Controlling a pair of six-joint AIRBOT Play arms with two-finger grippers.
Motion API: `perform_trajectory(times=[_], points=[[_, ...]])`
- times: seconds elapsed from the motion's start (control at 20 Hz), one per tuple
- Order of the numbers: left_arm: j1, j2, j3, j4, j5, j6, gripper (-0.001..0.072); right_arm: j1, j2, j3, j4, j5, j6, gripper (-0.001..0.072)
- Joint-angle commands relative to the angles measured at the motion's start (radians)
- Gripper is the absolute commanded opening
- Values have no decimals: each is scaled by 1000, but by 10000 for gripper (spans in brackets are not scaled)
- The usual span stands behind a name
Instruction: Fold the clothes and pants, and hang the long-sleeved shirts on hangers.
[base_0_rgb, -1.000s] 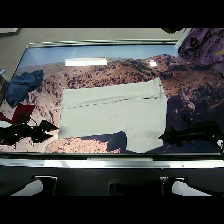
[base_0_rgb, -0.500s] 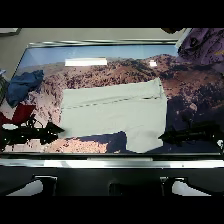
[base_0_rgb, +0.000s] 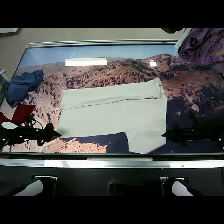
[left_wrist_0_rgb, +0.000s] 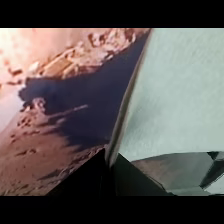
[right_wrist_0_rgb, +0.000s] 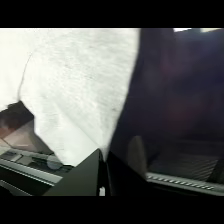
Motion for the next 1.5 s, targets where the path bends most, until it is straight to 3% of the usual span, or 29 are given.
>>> perform_trajectory(times=[0.0, 0.15, 0.25, 0.5, 0.65, 0.95, 1.15, 1.45], points=[[0, 156, 6, 213, -108, -183, 15, 0, 182, 0, -41, -84, 127, 35], [0, 332, 6, 377, -192, -272, 15, 0, 364, 0, -77, -177, 232, 35], [-1, 422, 6, 389, -228, -286, 16, 0, 481, 0, -75, -210, 306, 35], [-2, 500, 6, 362, -147, -286, 15, 0, 569, 0, -42, -156, 293, 35], [-17, 465, 6, 313, 11, -286, 15, 38, 464, 4, 31, -43, 278, 35], [-132, 296, 7, 278, 322, -286, 15, 337, 135, 104, -20, 304, 334, 35], [-140, 190, 29, 241, 450, -279, 16, 344, -64, 303, -64, 322, 332, 35], [-140, 27, 202, 241, 466, -209, 16, 344, -234, 523, -122, 319, 336, 35]])
